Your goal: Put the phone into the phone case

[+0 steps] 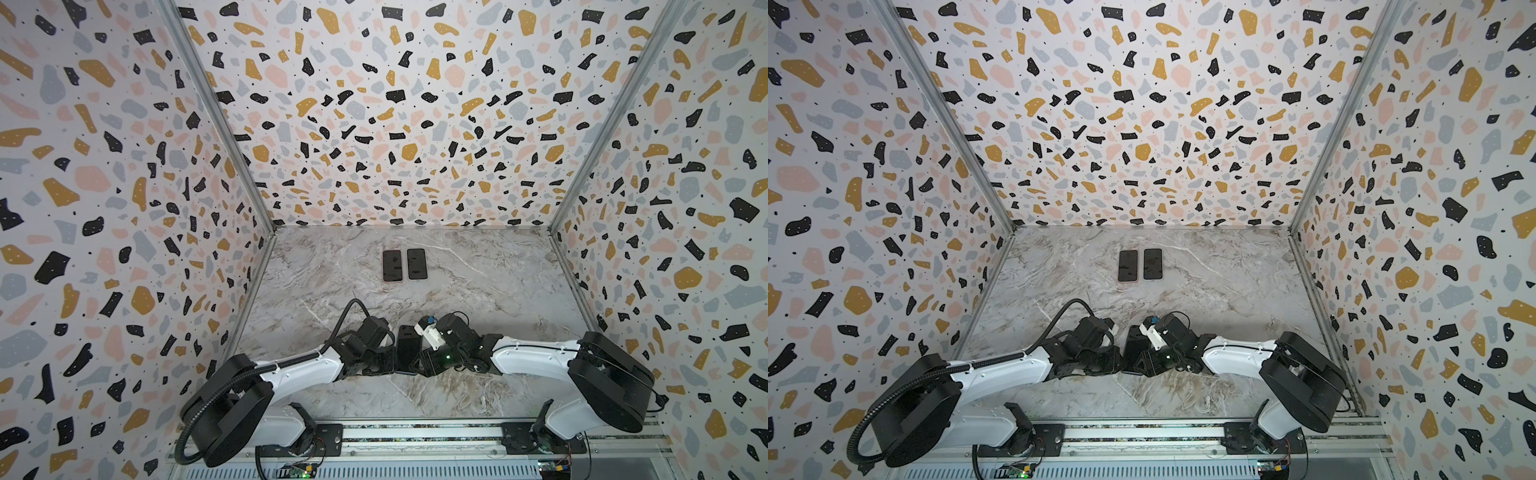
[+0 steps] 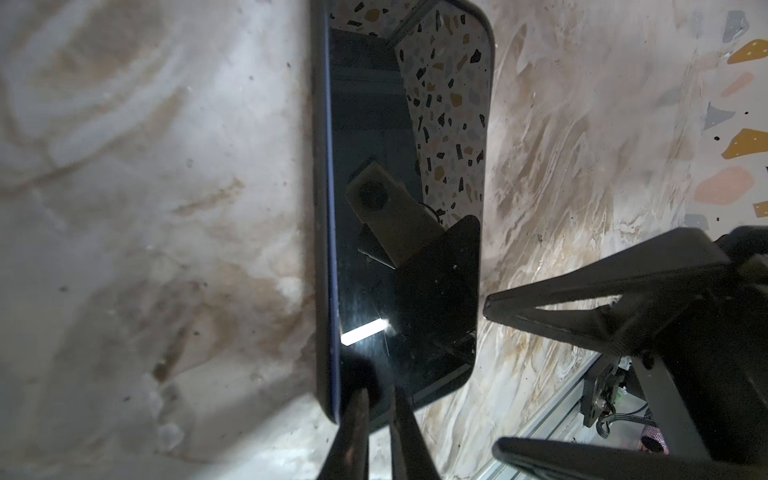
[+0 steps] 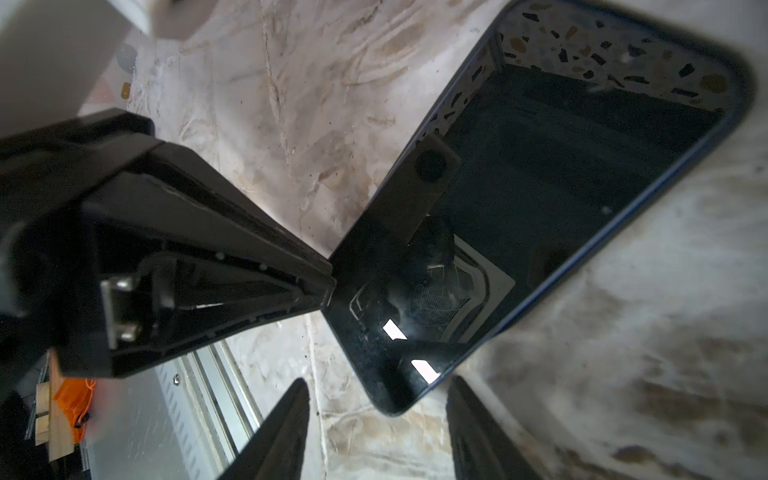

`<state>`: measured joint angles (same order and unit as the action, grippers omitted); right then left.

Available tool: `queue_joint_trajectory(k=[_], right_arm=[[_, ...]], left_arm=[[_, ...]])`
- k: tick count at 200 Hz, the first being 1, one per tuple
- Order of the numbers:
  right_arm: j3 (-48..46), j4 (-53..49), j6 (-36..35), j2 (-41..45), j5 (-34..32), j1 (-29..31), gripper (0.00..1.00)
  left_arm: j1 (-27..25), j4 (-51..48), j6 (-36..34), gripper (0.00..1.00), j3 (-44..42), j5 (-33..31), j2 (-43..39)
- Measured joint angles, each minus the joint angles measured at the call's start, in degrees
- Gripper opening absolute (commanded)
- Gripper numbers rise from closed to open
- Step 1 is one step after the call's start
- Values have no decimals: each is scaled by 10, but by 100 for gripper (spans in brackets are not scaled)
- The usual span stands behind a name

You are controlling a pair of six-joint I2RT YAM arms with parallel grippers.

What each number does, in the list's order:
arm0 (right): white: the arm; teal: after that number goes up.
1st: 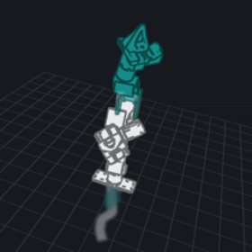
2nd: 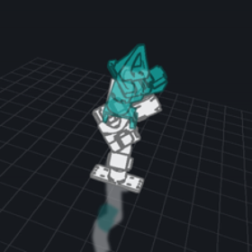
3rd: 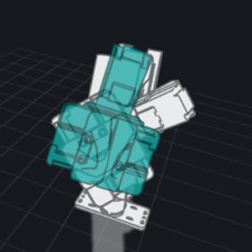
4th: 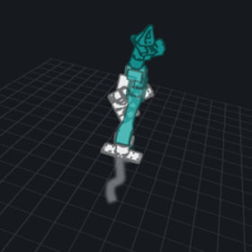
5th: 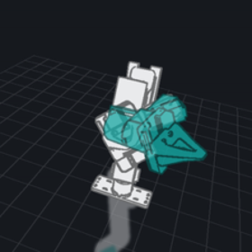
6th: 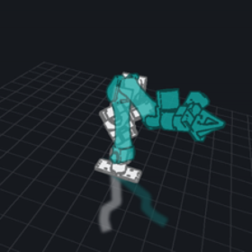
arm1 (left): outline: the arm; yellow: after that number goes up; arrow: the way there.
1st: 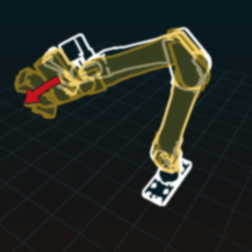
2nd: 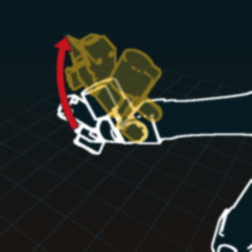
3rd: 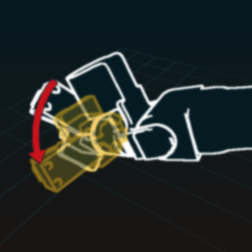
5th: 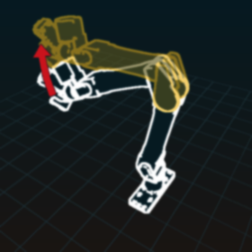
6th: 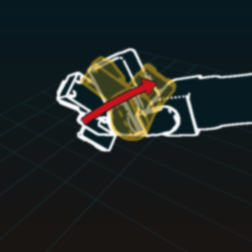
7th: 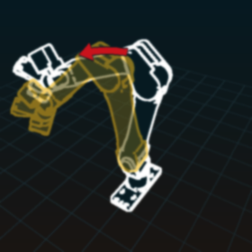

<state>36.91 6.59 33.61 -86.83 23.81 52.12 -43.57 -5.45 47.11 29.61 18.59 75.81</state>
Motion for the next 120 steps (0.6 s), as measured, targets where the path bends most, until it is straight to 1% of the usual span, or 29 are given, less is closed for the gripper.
queue_joint_trajectory(k=[51, 81, 120], right_arm=[[0, 7, 5, -11, 10, 0, 55], [0, 9, 8, -18, 12, -1, 52], [0, 12, 9, -30, 15, -1, 52]], left_arm=[[0, 42, -11, 5, -3, 1, 23], [0, 80, -13, 2, -15, 5, 28], [0, 132, -13, 1, -40, 5, 28]])
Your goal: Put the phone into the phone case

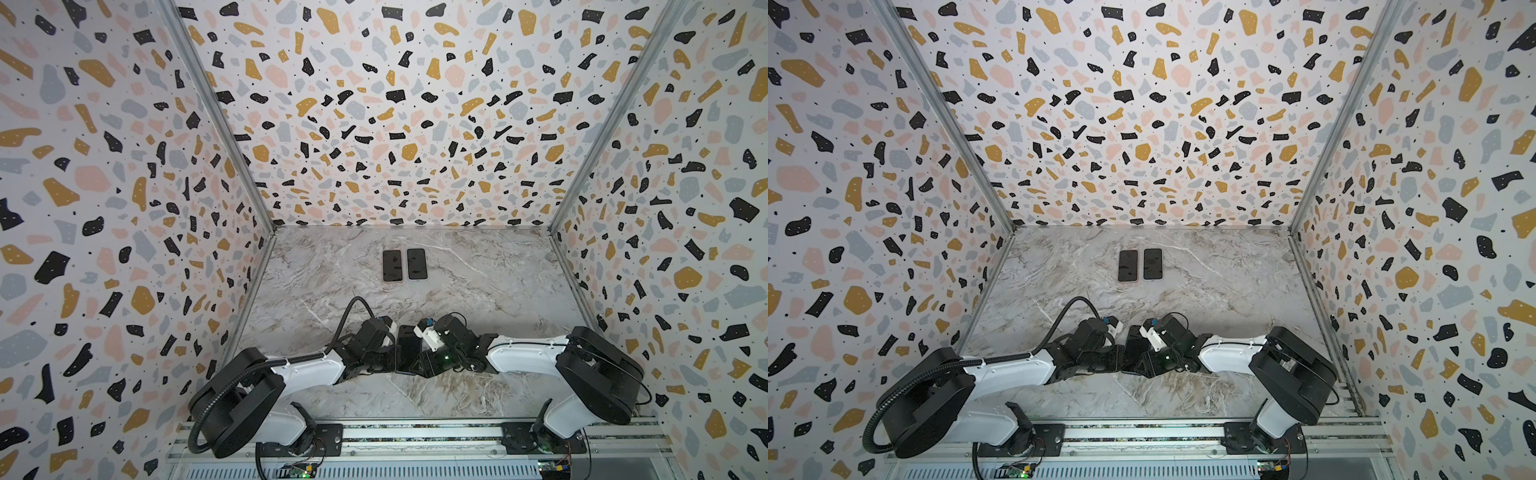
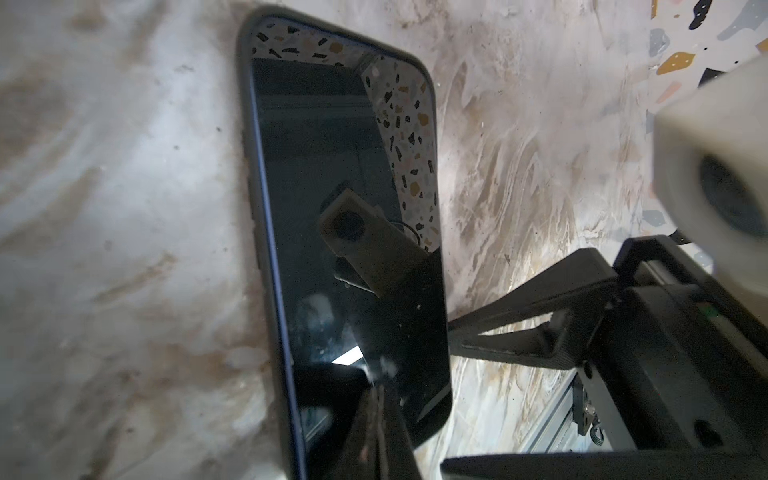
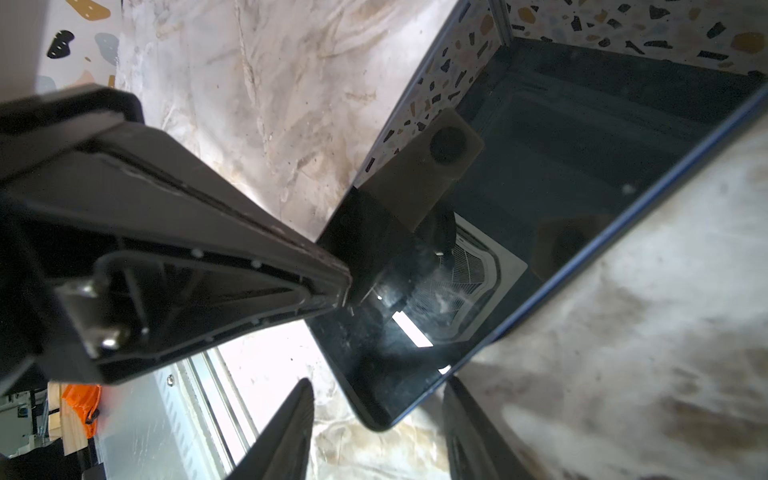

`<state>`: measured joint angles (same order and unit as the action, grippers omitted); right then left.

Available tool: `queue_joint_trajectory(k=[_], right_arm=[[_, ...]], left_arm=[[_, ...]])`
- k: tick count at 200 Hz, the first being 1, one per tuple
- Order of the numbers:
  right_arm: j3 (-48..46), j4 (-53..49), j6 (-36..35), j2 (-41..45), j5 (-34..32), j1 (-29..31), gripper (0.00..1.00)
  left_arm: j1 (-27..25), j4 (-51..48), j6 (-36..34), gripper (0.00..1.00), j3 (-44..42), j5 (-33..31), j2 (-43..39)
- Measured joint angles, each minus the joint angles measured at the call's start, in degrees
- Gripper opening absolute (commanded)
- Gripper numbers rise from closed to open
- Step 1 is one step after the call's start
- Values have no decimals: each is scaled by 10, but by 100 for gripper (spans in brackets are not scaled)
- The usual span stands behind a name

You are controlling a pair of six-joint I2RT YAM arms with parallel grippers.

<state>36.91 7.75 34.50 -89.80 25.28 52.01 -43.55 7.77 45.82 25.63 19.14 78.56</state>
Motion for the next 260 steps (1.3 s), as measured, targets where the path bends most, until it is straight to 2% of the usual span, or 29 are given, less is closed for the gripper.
queue_joint_trajectory(k=[25, 72, 131, 170, 221, 260], right_arm=[[0, 0, 0, 0, 0, 0, 52], [0, -4, -1, 1, -6, 0, 52], [9, -9, -4, 2, -13, -1, 54], [10, -9, -5, 1, -13, -1, 55], [10, -8, -5, -5, -12, -1, 55], [11, -8, -5, -6, -11, -1, 55]], left_arm=[[0, -22, -2, 3, 6, -6, -9], [4, -173, -23, 6, 51, -43, -41], [4, -258, -32, 10, 56, -52, -50], [-2, -268, -30, 16, 75, -51, -50], [-10, -261, -16, 17, 82, -48, -53], [-22, -256, -10, 22, 83, -46, -36]])
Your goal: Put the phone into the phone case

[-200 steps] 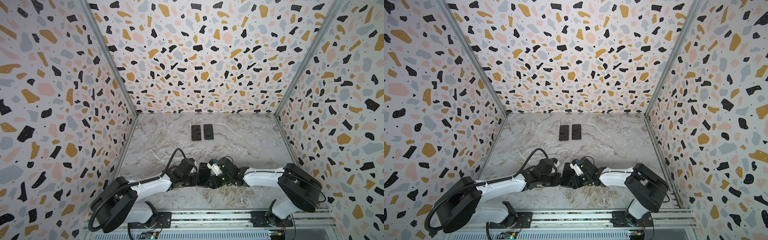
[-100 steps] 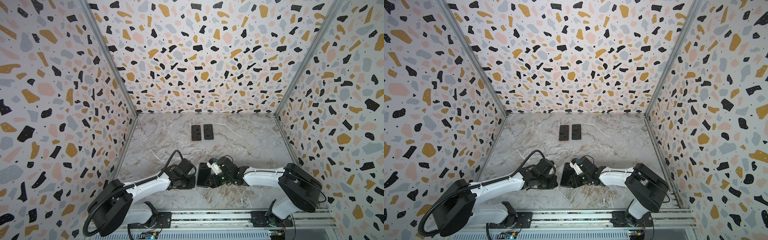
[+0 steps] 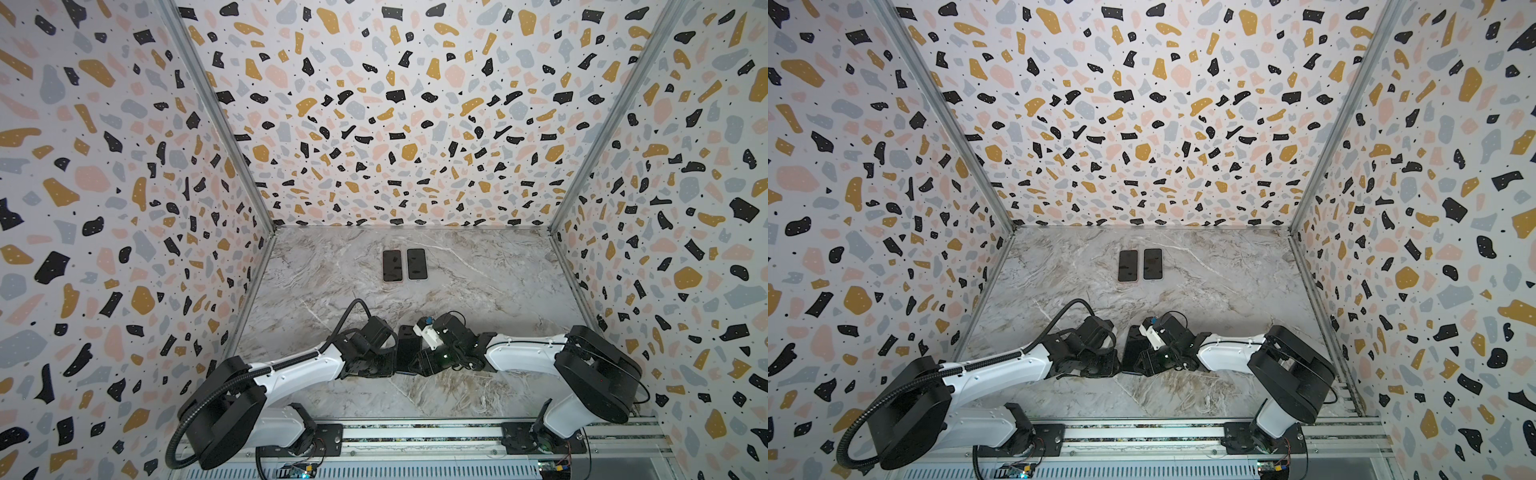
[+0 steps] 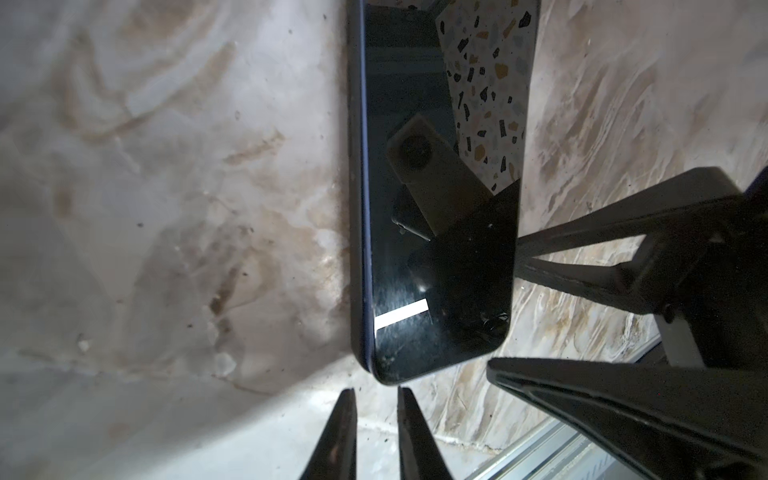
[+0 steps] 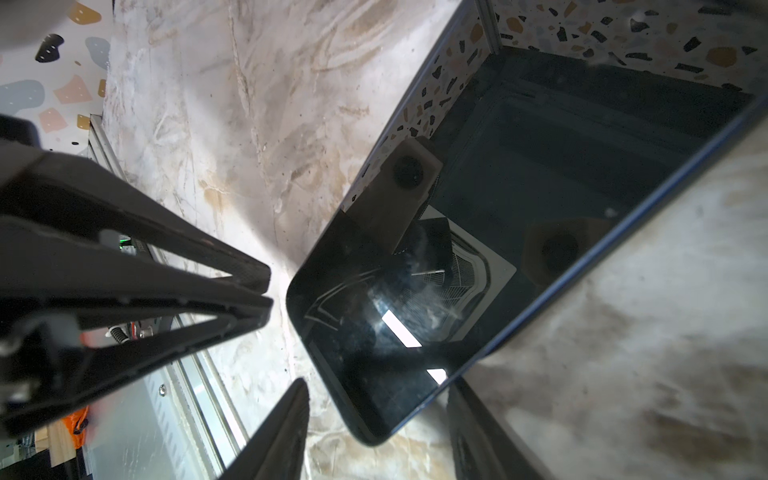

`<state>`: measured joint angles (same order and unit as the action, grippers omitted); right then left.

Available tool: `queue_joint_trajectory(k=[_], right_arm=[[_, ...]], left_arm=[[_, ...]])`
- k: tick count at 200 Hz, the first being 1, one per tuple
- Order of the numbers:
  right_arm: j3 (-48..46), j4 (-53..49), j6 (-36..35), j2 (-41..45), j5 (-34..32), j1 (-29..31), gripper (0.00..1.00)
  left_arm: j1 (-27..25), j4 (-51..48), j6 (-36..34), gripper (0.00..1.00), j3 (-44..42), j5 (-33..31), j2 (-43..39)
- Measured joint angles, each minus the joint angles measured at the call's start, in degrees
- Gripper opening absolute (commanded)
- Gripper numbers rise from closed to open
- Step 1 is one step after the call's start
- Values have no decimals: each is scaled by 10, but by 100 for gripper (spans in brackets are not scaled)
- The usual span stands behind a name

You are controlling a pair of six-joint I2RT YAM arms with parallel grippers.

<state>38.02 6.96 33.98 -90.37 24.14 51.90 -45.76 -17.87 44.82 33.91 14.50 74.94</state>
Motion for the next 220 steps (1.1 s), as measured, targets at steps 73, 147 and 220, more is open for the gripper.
queue_joint_trajectory(k=[73, 147, 220], right_arm=[[0, 1, 0, 0, 1, -1, 55], [1, 6, 0, -7, 8, -5, 55], [5, 13, 1, -14, 10, -9, 53]], left_arm=[[-9, 6, 0, 20, 18, 0, 28], [-9, 12, 2, 8, 18, 0, 42], [-7, 14, -2, 3, 17, -3, 52]])
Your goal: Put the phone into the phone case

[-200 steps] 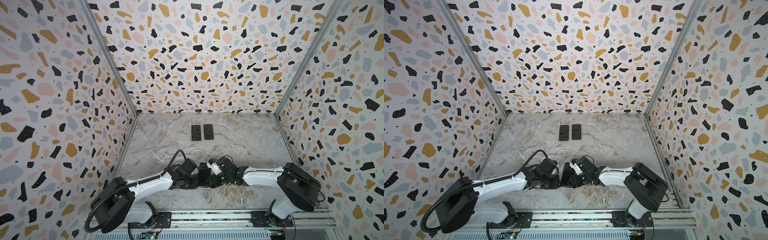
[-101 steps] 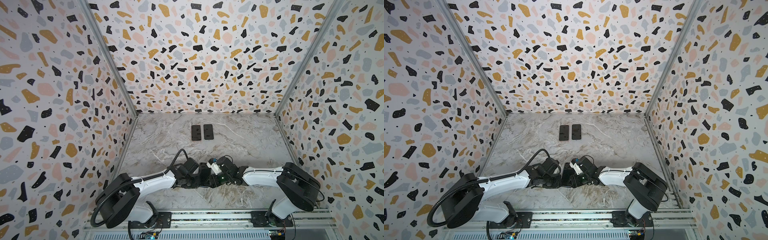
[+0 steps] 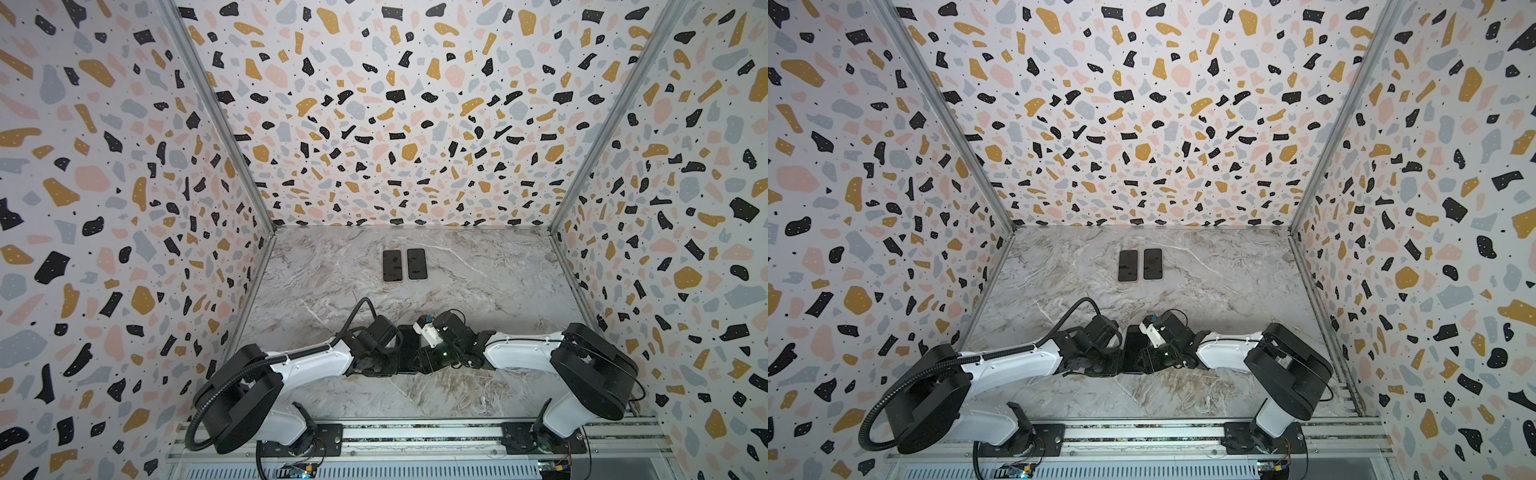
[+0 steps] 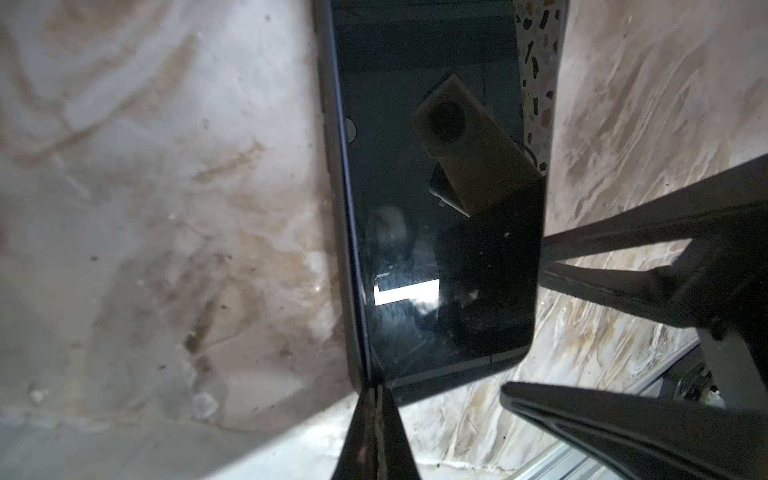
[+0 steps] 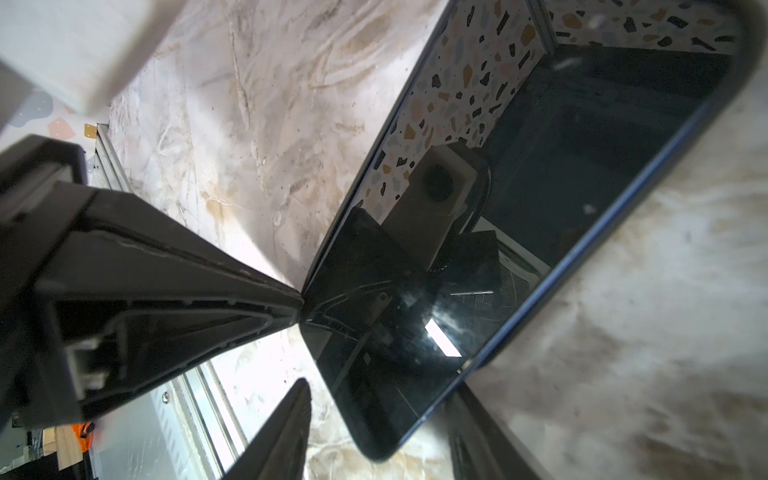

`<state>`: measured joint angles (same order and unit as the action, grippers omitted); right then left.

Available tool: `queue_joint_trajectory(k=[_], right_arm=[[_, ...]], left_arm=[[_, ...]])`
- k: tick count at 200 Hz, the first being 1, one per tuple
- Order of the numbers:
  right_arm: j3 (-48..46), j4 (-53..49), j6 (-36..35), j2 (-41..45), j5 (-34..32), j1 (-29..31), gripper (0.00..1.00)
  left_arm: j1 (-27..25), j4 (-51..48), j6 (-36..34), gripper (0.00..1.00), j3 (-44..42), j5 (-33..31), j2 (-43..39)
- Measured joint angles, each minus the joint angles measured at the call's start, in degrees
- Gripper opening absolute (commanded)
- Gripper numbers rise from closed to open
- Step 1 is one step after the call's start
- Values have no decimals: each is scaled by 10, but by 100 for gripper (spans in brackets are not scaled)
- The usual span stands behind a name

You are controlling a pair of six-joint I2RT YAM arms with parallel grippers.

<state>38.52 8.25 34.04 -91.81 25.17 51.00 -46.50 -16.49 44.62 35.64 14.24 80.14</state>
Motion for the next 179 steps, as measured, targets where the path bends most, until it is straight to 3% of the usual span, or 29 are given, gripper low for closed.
queue_joint_trajectory(k=[32, 75, 134, 179], right_arm=[[3, -8, -2, 1, -5, 0, 53], [20, -59, -9, 25, -55, 1, 52], [21, -103, 46, 69, -111, 2, 48], [21, -114, 94, 71, -99, 3, 44]], left_arm=[[0, -2, -3, 6, 0, -3, -3], [0, -17, -11, 23, 11, -26, -27], [31, 56, -9, 24, 0, -16, -53], [34, 79, -7, 30, -38, 3, -51]])
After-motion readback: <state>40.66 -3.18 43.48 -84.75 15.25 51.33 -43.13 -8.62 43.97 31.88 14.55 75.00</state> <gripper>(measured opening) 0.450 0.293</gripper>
